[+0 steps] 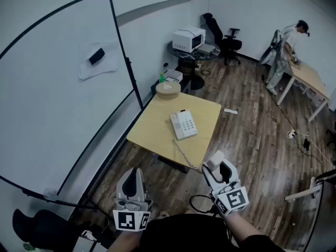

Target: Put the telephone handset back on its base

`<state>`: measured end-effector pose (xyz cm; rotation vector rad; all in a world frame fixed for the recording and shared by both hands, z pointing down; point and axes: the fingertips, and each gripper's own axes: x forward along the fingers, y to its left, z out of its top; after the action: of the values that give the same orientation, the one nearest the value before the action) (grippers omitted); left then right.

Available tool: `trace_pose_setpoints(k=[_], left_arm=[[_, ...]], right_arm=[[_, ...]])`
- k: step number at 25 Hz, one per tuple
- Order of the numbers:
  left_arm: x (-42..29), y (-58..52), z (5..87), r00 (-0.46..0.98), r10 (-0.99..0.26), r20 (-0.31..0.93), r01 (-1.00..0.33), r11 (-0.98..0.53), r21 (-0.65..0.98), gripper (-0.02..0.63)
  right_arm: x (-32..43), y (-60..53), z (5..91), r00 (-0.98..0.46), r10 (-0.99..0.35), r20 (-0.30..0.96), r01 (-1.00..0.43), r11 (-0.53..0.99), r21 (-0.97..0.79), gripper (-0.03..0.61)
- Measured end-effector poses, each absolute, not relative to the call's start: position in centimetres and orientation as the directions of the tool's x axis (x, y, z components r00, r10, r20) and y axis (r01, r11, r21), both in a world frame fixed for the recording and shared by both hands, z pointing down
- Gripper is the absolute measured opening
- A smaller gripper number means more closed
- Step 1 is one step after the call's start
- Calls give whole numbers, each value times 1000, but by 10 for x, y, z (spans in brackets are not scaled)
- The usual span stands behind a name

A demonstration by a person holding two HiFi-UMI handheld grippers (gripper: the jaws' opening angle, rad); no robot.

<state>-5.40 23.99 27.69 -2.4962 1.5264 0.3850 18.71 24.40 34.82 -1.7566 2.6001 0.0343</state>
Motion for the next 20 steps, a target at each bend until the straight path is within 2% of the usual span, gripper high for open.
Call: trace_pose_setpoints(k=[20], left_arm=[[-25,232,290,416,-866,-277,-908,-412,-77,0]], right_arm=[[199,211,369,-441,-898,6,-897,441,-23,232]])
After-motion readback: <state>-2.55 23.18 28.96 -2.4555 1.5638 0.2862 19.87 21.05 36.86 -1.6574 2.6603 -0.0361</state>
